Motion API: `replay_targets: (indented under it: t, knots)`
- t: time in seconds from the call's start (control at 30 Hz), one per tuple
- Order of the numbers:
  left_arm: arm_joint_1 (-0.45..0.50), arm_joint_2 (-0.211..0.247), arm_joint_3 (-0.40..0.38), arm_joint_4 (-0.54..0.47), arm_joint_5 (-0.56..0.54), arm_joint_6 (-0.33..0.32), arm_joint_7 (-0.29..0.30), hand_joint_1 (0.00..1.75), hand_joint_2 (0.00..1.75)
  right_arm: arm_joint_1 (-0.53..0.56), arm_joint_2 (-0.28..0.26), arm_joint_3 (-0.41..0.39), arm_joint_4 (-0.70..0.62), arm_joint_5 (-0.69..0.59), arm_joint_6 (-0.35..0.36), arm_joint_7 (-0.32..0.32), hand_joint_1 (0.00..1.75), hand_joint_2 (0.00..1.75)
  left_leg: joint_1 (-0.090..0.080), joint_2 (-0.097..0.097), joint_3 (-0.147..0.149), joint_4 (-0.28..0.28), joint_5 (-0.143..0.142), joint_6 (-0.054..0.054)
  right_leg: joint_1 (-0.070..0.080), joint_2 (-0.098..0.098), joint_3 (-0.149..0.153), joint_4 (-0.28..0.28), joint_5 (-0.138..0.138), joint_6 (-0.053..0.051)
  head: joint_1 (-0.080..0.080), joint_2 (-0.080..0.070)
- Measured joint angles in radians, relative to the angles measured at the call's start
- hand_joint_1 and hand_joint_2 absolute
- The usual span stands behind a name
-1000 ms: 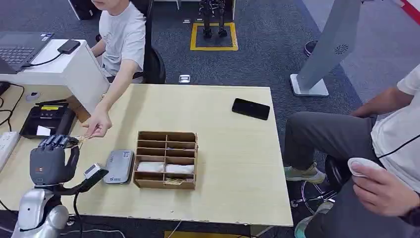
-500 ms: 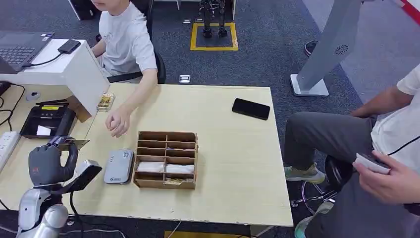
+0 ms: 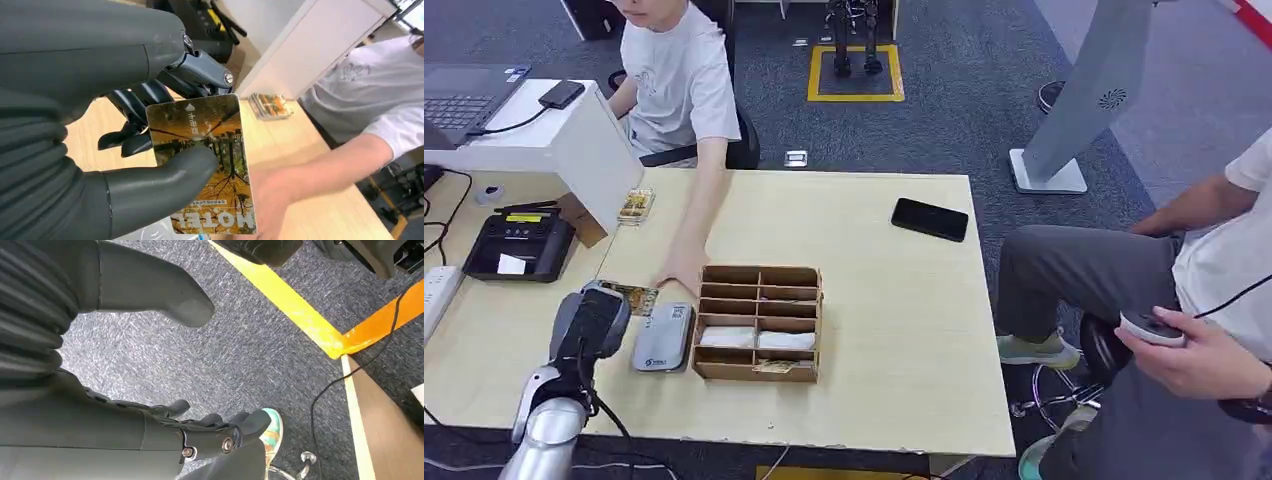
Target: Pass the card to the sensor for recognition and then transmit it.
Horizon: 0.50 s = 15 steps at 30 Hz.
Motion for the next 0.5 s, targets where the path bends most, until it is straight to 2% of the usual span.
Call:
replay_targets:
  t: [0.17, 0.5]
  knots:
    - [0.004, -0.022, -0.01, 0.0, -0.033, 0.008, 0.013, 1.75, 1.75, 0.002, 0.002, -0.006, 0.0, 0.0, -0.001, 0.005, 0.0, 1.75, 0.0, 0.0, 0.0, 0.0, 0.0, 0.0, 0.0, 0.0, 0.0, 0.0, 0.0, 0.0, 0.0, 0.0]
    - [0.004, -0.037, -0.022, 0.0, -0.033, 0.008, 0.015, 1.75, 1.75, 0.004, 0.004, -0.017, 0.0, 0.0, -0.001, 0.005, 0.0, 1.75, 0.0, 0.0, 0.0, 0.0, 0.0, 0.0, 0.0, 0.0, 0.0, 0.0, 0.0, 0.0, 0.0, 0.0]
